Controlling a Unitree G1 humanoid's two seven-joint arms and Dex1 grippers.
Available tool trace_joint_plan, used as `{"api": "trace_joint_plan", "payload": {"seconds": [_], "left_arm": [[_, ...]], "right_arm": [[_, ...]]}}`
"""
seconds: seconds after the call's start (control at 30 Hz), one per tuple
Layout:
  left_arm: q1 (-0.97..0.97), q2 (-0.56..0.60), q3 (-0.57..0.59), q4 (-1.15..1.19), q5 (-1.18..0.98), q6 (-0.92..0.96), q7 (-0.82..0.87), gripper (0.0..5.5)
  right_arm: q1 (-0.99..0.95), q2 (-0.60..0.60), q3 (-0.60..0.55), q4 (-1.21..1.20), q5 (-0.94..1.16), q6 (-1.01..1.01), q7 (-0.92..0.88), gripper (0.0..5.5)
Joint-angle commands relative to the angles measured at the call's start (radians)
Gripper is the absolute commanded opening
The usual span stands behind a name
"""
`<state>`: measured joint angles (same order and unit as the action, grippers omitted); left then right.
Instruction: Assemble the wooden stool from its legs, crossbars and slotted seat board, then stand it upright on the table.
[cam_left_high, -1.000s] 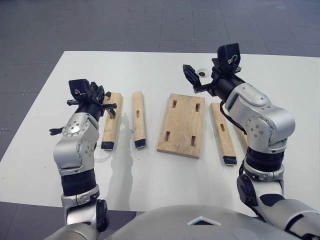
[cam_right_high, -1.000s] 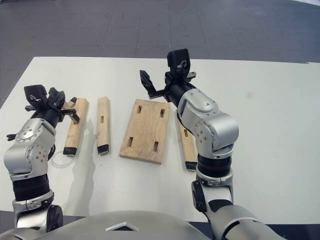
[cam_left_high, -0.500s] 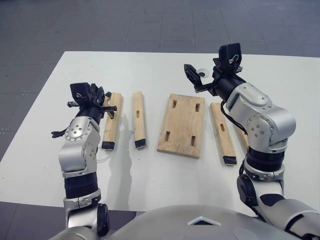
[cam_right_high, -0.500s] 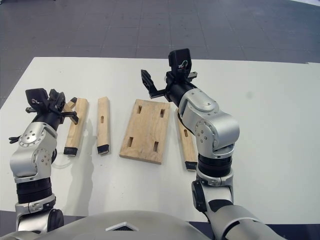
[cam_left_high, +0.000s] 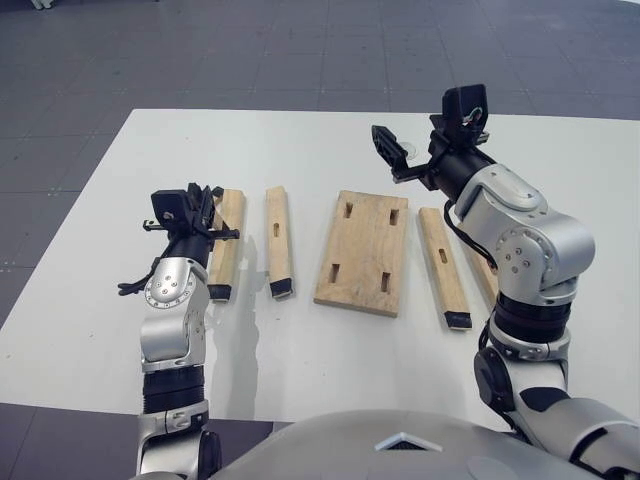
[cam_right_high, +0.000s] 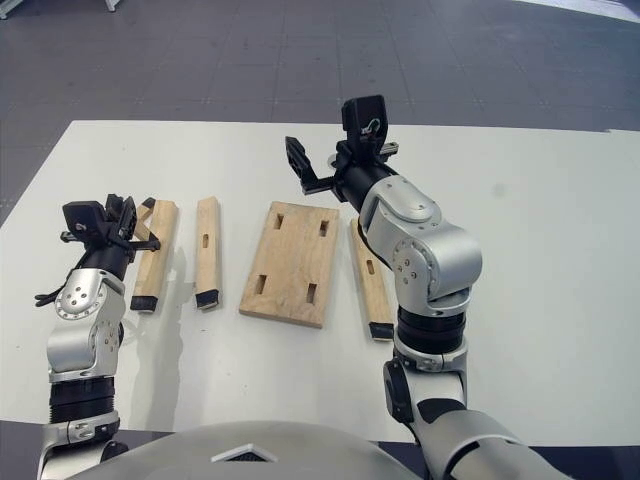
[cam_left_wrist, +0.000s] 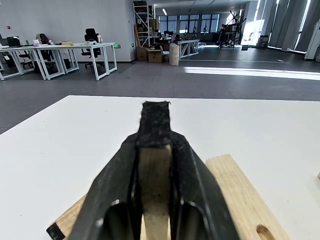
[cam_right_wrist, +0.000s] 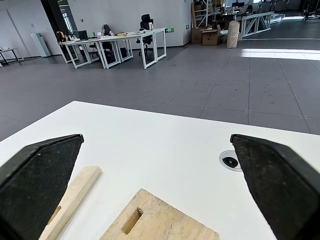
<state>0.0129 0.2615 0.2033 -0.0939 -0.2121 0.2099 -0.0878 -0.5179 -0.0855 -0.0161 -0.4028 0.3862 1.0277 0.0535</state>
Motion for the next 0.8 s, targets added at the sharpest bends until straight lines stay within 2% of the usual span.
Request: {"api": "trace_joint_plan", "payload": {"seconds": [0.03, 0.53, 0.8], "left_arm": [[0.16, -0.041, -0.052, 0.23, 0.037, 0.115, -0.013, 0.45], [-0.002, -0.136, -0.096, -0.076, -0.007, 0.267, 0.082, 0.45], [0.018, -0.127, -0.097, -0.048, 0.058, 0.238, 0.094, 0.45]], "right_arm": [[-0.027, -0.008, -0.001, 0.005, -0.002, 0.011, 0.009, 5.5], [-0.03, -0.008, 0.007, 0.02, -0.012, -0.002, 0.015, 5.5], [-0.04, -0.011, 0.009, 0.027, -0.019, -0.003, 0.024, 5.5]]}}
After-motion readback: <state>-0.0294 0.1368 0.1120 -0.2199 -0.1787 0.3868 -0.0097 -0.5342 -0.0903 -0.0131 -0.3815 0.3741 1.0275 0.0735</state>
